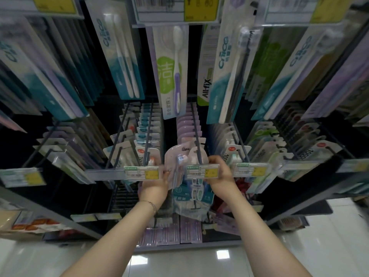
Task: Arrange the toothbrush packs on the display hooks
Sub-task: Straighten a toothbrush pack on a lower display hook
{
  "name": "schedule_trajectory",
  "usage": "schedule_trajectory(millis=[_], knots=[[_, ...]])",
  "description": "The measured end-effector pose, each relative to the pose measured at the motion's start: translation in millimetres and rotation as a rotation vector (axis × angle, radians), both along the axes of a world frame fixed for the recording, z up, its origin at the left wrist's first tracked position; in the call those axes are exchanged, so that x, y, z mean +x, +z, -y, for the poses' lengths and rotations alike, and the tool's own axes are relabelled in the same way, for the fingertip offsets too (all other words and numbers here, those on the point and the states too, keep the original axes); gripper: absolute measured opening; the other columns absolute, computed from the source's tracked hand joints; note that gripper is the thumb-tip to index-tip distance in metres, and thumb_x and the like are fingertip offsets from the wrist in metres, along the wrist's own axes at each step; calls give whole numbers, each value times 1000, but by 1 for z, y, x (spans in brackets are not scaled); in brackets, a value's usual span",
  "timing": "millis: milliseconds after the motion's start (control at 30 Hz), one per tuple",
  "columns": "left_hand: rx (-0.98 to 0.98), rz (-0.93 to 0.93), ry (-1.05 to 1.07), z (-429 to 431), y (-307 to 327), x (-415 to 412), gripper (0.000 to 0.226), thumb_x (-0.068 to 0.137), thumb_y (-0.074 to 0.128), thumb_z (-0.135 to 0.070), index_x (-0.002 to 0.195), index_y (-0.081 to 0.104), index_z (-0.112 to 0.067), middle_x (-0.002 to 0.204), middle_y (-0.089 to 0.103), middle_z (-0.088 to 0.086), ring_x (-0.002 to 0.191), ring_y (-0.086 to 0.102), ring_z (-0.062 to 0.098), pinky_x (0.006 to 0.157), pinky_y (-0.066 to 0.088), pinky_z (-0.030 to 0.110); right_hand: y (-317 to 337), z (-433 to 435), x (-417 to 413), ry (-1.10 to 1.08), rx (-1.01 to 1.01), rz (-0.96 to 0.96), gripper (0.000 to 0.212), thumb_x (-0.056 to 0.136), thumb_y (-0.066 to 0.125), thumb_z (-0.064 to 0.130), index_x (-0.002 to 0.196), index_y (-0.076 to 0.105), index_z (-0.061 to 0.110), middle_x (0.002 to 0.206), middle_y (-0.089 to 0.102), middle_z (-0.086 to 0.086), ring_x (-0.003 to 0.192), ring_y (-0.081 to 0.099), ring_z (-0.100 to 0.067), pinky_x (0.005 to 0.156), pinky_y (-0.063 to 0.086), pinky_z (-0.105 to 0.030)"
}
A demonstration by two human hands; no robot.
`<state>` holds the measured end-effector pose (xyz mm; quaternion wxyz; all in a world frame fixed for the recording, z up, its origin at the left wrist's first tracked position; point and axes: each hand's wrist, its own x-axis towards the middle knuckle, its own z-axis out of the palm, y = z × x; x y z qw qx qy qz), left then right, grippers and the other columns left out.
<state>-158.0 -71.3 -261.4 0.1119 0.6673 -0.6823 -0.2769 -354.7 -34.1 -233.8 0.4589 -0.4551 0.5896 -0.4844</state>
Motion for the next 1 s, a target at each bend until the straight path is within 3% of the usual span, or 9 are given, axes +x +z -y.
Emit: schedule_trajectory(millis=[133, 233, 367, 433, 533, 700, 800, 900, 1000], knots=[[-3, -110, 33, 1, 1, -3, 40, 99, 37, -41, 126, 52, -16, 105, 66, 19, 98, 61, 39, 89, 48, 47, -3, -5, -8, 4, -18, -109, 36, 83, 66, -5, 96, 55, 26, 92, 62, 6, 82, 59, -5, 70, 50, -23], [60, -174, 94, 7, -6, -5, 43, 97, 38, -50, 127, 52, -22, 108, 65, 16, 98, 62, 38, 86, 48, 44, -5, -6, -9, -12, -42, -147, 36, 84, 65, -3, 99, 53, 28, 97, 61, -11, 84, 56, -14, 69, 48, -23], [58, -280, 234, 23, -43, 3, 47, 82, 38, -74, 115, 51, -43, 102, 65, -4, 81, 65, 24, 64, 55, 40, -4, -10, -9, -10, -46, -186, 36, 86, 63, 1, 102, 51, 31, 103, 57, -24, 82, 53, -19, 70, 49, -27], [22, -262, 219, 23, -42, 0, 39, 86, 41, -68, 112, 53, -42, 101, 64, -7, 82, 64, 21, 56, 49, 31, -5, -12, -9, 0, -44, -179, 34, 87, 62, 4, 102, 50, 33, 102, 57, -26, 81, 54, -21, 71, 50, -33], [-33, -267, 116, 12, -11, -12, 23, 95, 44, -47, 109, 58, -36, 102, 63, 0, 87, 60, 23, 65, 47, 30, -5, -15, -7, 21, -16, -165, 31, 87, 63, 11, 103, 52, 35, 100, 59, -27, 80, 57, -30, 75, 52, -44], [-28, -368, 5, 6, 19, -31, 24, 100, 43, -8, 116, 60, -9, 99, 62, 2, 90, 56, 17, 69, 37, 22, -2, -17, -5, 24, -22, -139, 31, 89, 62, 7, 103, 51, 32, 97, 62, -20, 83, 58, -19, 75, 52, -32], [-28, -303, -45, 4, 26, -38, 26, 100, 41, -7, 119, 58, -3, 99, 61, 4, 87, 52, 14, 70, 37, 20, -1, -19, -4, 29, -25, -131, 28, 90, 61, 7, 101, 51, 31, 98, 62, -22, 82, 58, -24, 76, 52, -30], [12, -282, -52, 5, 30, -40, 25, 99, 44, -12, 120, 57, -7, 98, 60, 1, 87, 53, 13, 75, 40, 23, -6, -20, -3, 28, -22, -126, 26, 90, 60, 10, 103, 52, 31, 99, 61, -24, 92, 58, -42, 79, 51, -43], [43, -228, -63, 11, 29, -42, 25, 96, 50, -15, 121, 56, -12, 109, 66, 7, 91, 57, 18, 81, 47, 32, -8, -21, -1, 25, -23, -109, 26, 90, 60, 13, 106, 53, 32, 102, 62, -25, 99, 57, -46, 86, 49, -56]])
